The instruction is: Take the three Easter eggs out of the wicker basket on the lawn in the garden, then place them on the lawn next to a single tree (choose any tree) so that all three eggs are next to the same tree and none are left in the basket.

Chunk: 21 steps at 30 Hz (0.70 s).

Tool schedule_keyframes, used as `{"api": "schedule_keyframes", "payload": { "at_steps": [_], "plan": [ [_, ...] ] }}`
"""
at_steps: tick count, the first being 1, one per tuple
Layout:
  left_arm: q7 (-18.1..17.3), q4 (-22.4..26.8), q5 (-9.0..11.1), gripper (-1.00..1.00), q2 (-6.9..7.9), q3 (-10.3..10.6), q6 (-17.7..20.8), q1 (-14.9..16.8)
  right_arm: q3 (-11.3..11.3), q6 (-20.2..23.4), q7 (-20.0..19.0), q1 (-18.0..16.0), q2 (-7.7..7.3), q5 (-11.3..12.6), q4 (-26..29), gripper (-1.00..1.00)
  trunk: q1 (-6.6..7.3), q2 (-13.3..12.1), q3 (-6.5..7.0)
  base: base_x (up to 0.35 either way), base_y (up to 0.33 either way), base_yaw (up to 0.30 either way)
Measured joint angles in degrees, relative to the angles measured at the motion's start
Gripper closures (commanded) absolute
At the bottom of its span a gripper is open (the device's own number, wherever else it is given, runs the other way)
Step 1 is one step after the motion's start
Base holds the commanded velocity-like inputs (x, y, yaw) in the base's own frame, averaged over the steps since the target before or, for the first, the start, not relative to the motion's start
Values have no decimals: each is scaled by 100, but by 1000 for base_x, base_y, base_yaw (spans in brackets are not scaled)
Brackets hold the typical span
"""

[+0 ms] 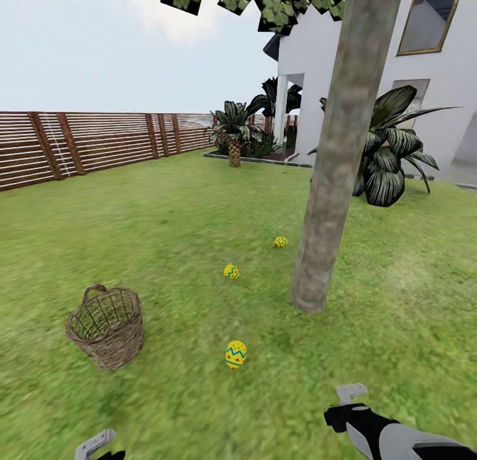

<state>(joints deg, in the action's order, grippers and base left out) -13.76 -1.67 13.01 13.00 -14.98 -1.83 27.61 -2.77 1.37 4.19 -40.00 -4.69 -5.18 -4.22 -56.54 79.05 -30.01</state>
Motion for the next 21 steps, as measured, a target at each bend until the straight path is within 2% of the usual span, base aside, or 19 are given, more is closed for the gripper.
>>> {"api": "schedule_keyframes", "payload": {
  "at_steps": [5,13,18,21],
  "plan": [
    [0,-30,-19,-100,-50,12,-1,-1,3,4,20,0,-97,-4,-88,-100,110,-201,90,0,0,0],
    [-9,-39,-29,-100,-54,15,6,-1,3,28,44,-1,-132,-5,-95,-100,286,-522,234,0,0,0],
    [-9,-43,-37,-100,-64,16,12,-1,-4,258,394,-1,-145,-10,-96,-100,396,-722,324,0,0,0],
    [-8,-47,-41,-100,-87,21,19,-2,-5,441,319,0,-130,-19,-96,-100,461,-843,377,0,0,0]
  ]
}}
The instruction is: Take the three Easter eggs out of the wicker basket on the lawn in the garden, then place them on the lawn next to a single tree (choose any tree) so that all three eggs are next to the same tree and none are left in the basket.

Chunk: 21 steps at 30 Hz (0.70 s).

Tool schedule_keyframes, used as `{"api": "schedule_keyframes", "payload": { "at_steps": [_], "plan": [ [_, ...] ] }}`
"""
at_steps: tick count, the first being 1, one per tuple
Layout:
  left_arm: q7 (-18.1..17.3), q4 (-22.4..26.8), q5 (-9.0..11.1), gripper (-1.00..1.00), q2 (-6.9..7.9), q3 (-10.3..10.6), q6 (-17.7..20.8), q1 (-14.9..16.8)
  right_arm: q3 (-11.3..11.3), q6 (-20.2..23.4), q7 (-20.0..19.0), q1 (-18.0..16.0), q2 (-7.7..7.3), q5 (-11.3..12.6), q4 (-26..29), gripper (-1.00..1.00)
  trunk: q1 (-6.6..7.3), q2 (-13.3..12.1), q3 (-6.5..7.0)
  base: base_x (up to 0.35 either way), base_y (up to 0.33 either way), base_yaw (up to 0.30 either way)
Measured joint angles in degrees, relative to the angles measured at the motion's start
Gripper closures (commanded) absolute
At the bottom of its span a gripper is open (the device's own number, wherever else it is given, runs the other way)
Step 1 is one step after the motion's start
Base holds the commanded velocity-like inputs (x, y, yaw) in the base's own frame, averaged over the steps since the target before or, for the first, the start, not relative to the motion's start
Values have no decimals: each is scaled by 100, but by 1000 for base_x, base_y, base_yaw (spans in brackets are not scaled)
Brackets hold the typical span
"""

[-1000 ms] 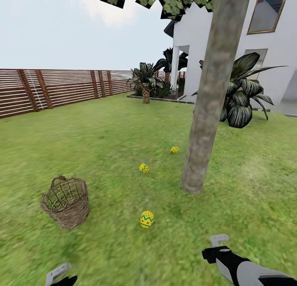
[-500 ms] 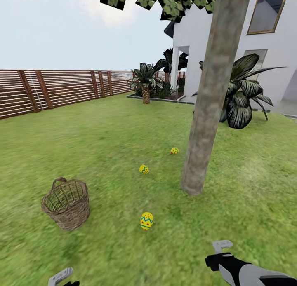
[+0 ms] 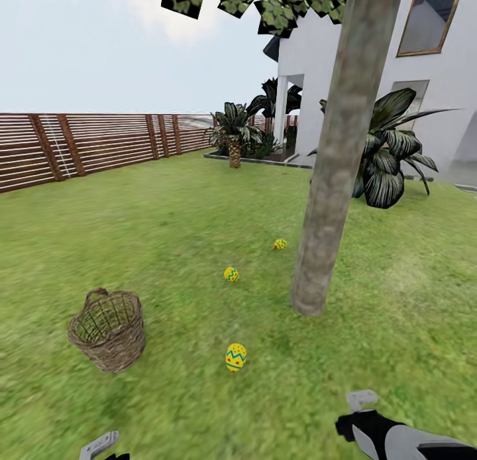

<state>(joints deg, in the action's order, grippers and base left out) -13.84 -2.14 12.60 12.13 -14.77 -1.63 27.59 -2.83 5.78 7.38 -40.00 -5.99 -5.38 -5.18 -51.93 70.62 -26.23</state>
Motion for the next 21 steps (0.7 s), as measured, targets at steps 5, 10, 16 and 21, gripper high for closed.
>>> {"api": "schedule_keyframes", "payload": {
  "at_steps": [5,10,16,21],
  "plan": [
    [-4,-1,-120,-100,-34,11,16,0,-4,390,-1105,0,3,-17,-1,-100,110,-201,90,0,0,0],
    [4,3,-635,-100,-44,10,132,0,-12,476,-1339,0,-14,-13,-1,-100,220,-401,180,0,0,0],
    [8,3,-733,-100,-55,12,216,0,-13,476,-1182,0,-16,-13,-2,-100,352,-642,288,0,0,0],
    [14,3,-731,-100,-55,12,219,0,-11,475,-1160,0,-18,-13,-2,-100,461,-843,377,0,0,0]
  ]
}}
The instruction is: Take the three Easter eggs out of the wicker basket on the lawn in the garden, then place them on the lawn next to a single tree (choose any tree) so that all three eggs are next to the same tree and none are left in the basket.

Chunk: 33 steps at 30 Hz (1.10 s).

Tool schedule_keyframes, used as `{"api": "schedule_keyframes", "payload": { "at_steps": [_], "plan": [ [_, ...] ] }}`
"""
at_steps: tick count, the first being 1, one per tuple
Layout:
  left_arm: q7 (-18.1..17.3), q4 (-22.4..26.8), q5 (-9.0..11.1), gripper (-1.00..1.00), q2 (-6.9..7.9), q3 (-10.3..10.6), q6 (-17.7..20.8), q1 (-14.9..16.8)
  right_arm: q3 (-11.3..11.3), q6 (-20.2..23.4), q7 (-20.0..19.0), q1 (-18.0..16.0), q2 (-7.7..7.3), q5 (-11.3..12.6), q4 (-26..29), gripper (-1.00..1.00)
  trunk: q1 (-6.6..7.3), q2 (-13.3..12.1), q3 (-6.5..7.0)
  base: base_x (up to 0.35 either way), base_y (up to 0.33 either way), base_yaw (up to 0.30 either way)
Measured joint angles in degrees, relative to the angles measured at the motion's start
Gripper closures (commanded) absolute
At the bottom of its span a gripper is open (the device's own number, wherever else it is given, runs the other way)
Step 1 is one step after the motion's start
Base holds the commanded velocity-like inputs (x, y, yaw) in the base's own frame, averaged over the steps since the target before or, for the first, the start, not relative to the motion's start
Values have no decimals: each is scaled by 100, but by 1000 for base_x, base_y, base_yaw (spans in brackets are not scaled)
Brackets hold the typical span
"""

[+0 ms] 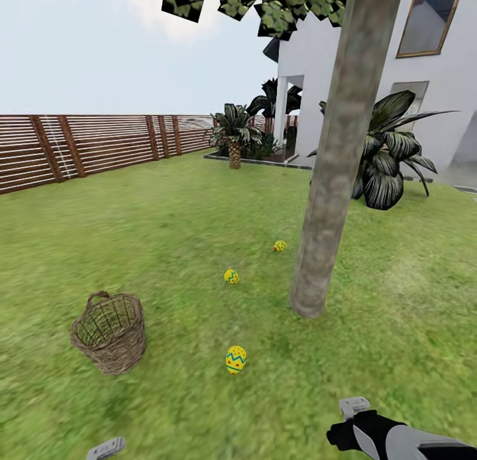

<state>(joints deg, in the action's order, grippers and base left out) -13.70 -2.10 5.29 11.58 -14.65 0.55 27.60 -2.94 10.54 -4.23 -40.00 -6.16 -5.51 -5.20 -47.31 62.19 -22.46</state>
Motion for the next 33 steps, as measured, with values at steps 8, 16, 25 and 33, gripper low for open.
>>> {"api": "schedule_keyframes", "payload": {
  "at_steps": [8,16,25,33],
  "plan": [
    [0,0,-5,-100,-13,-1,0,0,2,0,1,0,-7,0,0,-100,176,-321,144,0,0,0],
    [0,-40,-5,-100,-54,0,8,0,-11,0,1,0,-24,-7,-2,-100,352,-642,288,0,0,0],
    [0,-87,-5,-100,-114,0,8,0,-12,0,0,0,-30,-7,0,-100,550,-1004,450,0,0,0],
    [12,-96,-5,-100,-198,1,8,0,-12,5,2,0,-17,-7,-8,-100,726,-1325,593,0,0,0]
  ]
}}
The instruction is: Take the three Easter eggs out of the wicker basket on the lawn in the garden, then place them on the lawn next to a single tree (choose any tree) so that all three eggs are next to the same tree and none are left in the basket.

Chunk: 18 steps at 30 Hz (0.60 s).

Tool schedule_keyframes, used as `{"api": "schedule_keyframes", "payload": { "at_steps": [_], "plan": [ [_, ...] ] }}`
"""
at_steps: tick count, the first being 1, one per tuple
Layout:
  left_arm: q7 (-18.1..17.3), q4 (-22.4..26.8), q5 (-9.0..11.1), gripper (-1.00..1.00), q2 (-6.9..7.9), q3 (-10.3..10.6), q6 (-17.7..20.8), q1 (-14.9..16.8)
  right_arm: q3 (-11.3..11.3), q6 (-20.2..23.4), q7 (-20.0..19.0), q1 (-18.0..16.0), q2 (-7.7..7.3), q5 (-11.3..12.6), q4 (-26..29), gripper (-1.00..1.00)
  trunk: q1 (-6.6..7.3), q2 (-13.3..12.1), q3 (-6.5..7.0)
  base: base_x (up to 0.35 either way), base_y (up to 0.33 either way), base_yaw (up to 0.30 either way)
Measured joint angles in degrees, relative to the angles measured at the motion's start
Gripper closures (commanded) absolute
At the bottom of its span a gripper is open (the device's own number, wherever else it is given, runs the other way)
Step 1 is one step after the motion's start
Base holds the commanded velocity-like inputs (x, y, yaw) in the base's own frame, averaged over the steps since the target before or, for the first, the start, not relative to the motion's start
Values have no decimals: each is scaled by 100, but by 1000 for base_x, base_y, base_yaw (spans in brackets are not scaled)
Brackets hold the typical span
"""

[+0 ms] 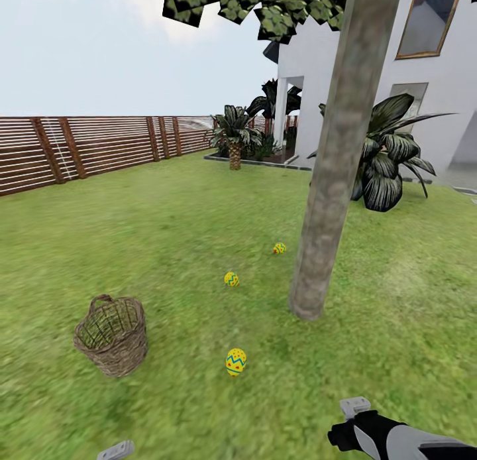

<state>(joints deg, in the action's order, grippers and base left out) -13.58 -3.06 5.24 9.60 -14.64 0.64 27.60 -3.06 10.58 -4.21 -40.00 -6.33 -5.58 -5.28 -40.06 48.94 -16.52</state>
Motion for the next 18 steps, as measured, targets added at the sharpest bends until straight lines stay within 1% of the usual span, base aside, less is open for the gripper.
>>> {"api": "schedule_keyframes", "payload": {
  "at_steps": [11,13,16,18],
  "plan": [
    [5,-4,-6,-100,-7,4,24,0,0,11,0,6,28,-4,-14,-100,242,-442,198,0,0,0],
    [4,-8,-7,-100,-9,6,118,1,0,16,0,8,8,-1,-16,-100,286,-522,234,0,0,0],
    [1,-7,-8,-100,-18,7,406,1,0,20,4,17,-27,0,-17,-100,352,-643,288,0,0,0],
    [-1,-8,-9,-100,-56,4,522,1,0,21,19,67,-55,5,-18,-100,396,-723,324,0,0,0]
  ]
}}
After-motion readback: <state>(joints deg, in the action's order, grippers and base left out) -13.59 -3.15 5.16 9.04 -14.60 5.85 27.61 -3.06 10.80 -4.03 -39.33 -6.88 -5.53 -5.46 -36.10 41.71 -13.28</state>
